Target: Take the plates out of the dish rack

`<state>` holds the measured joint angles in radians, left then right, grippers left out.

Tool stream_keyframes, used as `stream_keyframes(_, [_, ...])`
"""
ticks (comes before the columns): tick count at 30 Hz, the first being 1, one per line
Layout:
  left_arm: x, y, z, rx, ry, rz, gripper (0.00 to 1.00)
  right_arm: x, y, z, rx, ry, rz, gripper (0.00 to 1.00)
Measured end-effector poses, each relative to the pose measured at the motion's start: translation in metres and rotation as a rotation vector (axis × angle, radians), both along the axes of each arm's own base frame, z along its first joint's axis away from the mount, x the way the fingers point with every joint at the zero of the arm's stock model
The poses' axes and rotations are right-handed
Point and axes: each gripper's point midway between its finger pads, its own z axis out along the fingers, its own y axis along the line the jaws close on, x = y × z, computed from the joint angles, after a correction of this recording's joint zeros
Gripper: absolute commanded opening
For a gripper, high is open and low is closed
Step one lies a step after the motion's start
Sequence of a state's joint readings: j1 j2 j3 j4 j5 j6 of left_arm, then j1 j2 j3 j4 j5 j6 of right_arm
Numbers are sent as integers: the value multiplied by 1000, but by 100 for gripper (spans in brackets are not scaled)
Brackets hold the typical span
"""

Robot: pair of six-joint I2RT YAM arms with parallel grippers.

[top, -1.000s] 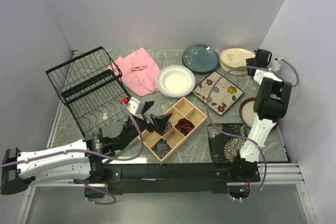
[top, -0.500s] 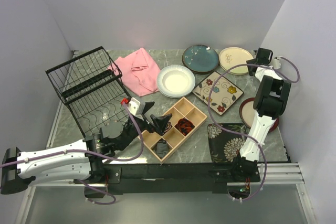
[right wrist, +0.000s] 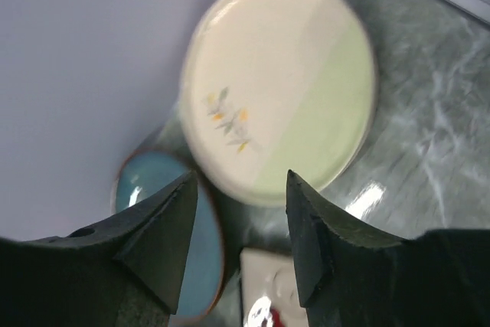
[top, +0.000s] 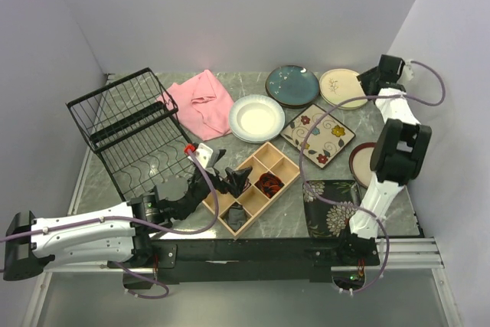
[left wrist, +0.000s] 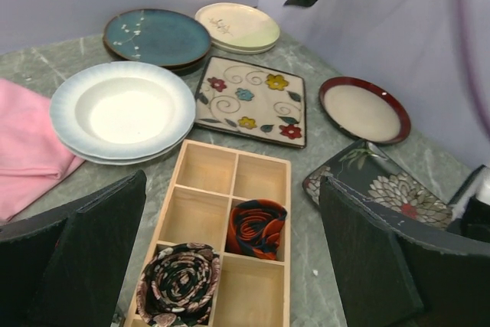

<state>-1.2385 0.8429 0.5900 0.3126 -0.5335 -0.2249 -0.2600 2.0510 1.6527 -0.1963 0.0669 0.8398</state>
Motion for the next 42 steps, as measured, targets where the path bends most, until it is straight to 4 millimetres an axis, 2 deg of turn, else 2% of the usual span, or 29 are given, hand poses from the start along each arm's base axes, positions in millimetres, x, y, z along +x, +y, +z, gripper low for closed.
stream_keyframes(2, [3,1,-4,13,2,23,99,-13,16,36,-24,-38,51,76])
stream_keyframes(3, [5,2,-4,15,2,33,100,-19,25,52,-38,-60,75,97])
stream_keyframes(5, [8,6,-3,22,-11,56,99,-43,59,88,-68,-106,160,100])
stream_keyframes(6, [8,7,-3,20,-15,63,99,-53,77,99,-77,-124,211,100])
stream_keyframes(8, [11,11,-3,20,-23,85,99,-84,133,116,-82,-162,373,100])
stream_keyframes(9, [12,13,-3,21,-26,95,100,-97,153,117,-79,-163,432,100])
stream_keyframes(10, [12,13,-3,22,-26,99,100,-112,184,117,-79,-162,519,100])
stream_keyframes(14, [12,12,-4,24,-25,97,99,-174,272,83,-117,-47,784,100])
stream_keyframes(17, [12,9,-6,27,-23,86,100,-228,308,63,-159,27,922,100])
stream_keyframes(19, [12,7,-7,27,-19,83,99,-259,309,65,-179,18,957,100])
stream_keyframes(22, [12,5,-10,35,-15,83,99,-287,291,88,-199,-89,927,100])
stream_keyframes(25, [11,6,-8,29,-17,77,99,-309,274,117,-218,-231,888,100])
stream_keyframes(28, [5,5,1,-1,-30,35,99,-325,265,129,-235,-330,880,100])
stream_keyframes(31, [-6,9,17,-56,-55,-23,99,-336,261,132,-240,-395,876,100])
stream_keyframes(35, [-14,20,37,-132,-86,-43,99,-342,258,125,-246,-425,873,100])
stream_keyframes(42, [-18,36,44,-197,-101,-35,100,-343,257,122,-257,-436,876,100])
